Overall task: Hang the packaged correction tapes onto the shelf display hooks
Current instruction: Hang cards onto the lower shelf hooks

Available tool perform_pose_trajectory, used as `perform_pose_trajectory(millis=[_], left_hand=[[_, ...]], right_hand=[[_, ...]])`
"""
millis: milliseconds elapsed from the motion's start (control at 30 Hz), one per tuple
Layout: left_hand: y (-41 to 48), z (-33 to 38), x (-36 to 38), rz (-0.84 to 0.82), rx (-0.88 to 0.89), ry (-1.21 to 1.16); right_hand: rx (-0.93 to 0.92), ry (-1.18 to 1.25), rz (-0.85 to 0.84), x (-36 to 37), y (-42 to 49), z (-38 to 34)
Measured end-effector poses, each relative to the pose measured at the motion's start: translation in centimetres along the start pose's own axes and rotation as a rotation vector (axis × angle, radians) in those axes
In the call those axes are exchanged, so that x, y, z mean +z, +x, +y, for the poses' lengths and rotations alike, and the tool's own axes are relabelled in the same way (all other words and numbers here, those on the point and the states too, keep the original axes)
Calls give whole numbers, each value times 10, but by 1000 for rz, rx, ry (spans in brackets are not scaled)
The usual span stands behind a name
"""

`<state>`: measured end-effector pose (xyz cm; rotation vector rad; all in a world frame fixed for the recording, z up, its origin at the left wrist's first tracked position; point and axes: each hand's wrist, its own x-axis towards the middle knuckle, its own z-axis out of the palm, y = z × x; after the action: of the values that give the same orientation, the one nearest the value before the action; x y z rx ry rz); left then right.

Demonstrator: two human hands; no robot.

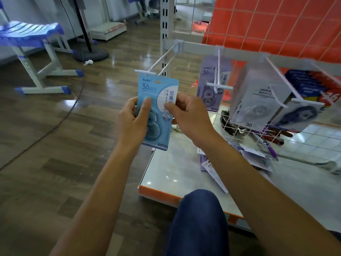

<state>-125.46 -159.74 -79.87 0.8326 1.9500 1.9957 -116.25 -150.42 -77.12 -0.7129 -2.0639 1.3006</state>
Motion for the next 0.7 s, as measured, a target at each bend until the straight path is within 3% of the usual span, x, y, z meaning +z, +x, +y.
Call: perform_pose_trajectory(millis=[433,700], left_hand=[[28,-13,2,-20,39,-34],[35,-15,1,-14,91,-118]], right_hand=[[34,-68,44,10,24,4],[-49,-100,72,13,23,-4]])
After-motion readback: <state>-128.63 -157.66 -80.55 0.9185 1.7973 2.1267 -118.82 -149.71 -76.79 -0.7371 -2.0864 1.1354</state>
